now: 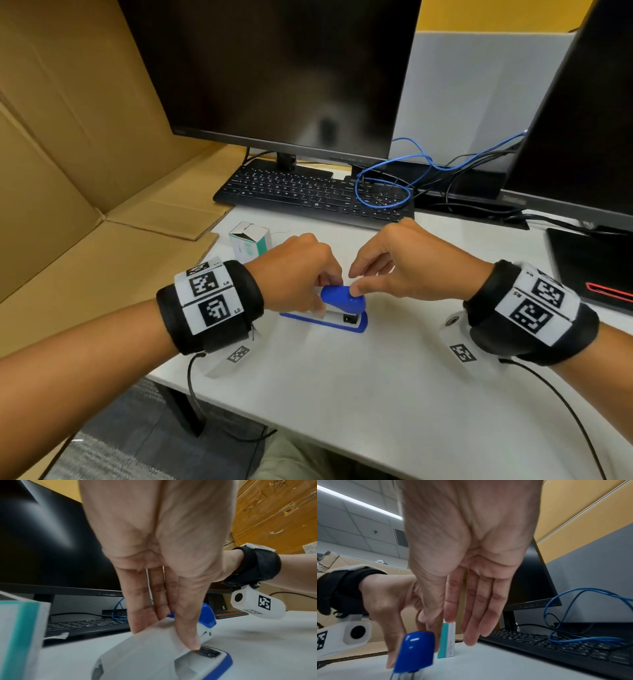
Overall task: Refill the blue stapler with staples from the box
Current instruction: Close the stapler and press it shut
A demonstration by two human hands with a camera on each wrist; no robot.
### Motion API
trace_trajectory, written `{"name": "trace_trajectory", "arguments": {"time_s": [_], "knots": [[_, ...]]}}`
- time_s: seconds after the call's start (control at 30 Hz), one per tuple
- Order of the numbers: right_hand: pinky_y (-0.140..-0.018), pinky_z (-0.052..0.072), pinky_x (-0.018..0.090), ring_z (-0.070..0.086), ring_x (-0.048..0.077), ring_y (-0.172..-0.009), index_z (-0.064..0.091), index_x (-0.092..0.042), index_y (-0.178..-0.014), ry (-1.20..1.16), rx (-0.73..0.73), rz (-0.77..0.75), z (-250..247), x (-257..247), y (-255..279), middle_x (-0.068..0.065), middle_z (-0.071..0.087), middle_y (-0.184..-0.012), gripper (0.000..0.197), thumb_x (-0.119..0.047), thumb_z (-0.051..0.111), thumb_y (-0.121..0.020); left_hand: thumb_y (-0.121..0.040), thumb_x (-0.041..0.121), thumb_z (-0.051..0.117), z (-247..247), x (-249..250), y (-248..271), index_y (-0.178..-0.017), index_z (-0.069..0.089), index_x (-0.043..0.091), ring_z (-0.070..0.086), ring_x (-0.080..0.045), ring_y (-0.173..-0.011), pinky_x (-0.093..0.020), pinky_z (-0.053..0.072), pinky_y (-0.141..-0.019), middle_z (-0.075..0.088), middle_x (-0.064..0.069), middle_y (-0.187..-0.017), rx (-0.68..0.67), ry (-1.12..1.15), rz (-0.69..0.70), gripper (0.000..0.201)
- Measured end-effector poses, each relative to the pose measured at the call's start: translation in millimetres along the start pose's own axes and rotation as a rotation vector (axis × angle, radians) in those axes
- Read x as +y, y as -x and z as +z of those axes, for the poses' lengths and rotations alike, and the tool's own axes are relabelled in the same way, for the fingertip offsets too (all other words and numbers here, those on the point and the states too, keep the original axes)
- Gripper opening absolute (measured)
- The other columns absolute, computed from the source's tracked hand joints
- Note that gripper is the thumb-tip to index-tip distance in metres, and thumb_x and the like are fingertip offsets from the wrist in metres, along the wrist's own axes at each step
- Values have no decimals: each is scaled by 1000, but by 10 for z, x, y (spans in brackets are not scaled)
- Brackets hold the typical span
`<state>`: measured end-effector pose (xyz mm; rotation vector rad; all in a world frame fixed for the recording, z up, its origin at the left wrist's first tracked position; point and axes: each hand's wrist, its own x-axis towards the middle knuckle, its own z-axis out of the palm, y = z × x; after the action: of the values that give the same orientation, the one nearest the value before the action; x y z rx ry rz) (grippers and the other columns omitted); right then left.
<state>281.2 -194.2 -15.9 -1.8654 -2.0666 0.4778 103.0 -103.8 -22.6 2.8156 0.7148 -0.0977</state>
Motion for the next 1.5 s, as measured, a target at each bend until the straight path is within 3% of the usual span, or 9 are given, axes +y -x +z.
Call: {"name": "trace_trajectory", "arguments": {"time_s": [0.23,0.53,0.67,0.77,1.07,1.17,1.3,1.4,1.5], "knots": [[-81,62,32,74,10,-83,77,-19,-114,70,52,-122,36,-272,-562,0,80,-98,30,-33,73,-88,-77,23,82,-77,-313,292,-113,75,26,56,-6,-82,-21,52,-81,76,6,-99,-30,-3,-55,37],[-88,57,43,63,22,-102,74,-19,-117,121,95,-147,276,-593,-1279,3,74,-106,36,-38,72,-87,-80,14,79,-141,-662,471,-115,74,27,64,-13,-97,-33,56,-93,75,2,-110,-17,-61,-114,38],[-97,51,42,61,23,-109,74,-20,-118,157,106,-153,350,-643,-1432,3,72,-116,38,-39,74,-85,-80,16,78,-131,-821,479,-118,73,29,61,-15,-104,-37,56,-94,74,2,-114,3,-69,-162,41],[-93,56,40,63,23,-108,77,-18,-114,163,93,-142,403,-660,-1526,4,73,-116,33,-36,71,-87,-81,15,78,-120,-927,483,-120,72,31,59,-20,-116,-39,55,-96,73,-1,-118,9,-51,-198,42],[-90,52,34,66,19,-94,81,-17,-103,197,46,-141,361,-699,-1578,2,77,-101,22,-30,67,-92,-79,12,80,-206,-1048,408,-119,74,24,68,-18,-104,-36,57,-95,76,0,-114,50,-12,-210,43],[-89,50,32,67,19,-93,80,-15,-104,217,33,-157,336,-716,-1582,3,77,-102,24,-30,66,-93,-82,14,78,-200,-1069,375,-122,72,24,62,-20,-107,-28,53,-94,74,-1,-115,49,-36,-215,42],[-91,52,34,67,20,-94,81,-15,-104,227,25,-169,318,-739,-1576,5,76,-102,24,-29,67,-92,-84,18,76,-196,-1077,346,-124,70,27,52,-18,-108,-34,51,-96,72,-1,-116,48,-37,-219,41],[-92,54,37,66,21,-95,81,-15,-105,227,16,-174,316,-751,-1572,5,75,-103,23,-28,68,-91,-84,16,75,-192,-1080,334,-124,70,26,52,-16,-99,-25,46,-89,72,-1,-117,59,-30,-208,41],[-92,55,39,64,22,-98,81,-15,-106,228,8,-177,315,-746,-1568,6,74,-106,23,-28,68,-90,-84,18,76,-172,-1081,341,-123,71,28,52,-15,-98,-31,50,-94,73,1,-116,66,-49,-205,41]]}}
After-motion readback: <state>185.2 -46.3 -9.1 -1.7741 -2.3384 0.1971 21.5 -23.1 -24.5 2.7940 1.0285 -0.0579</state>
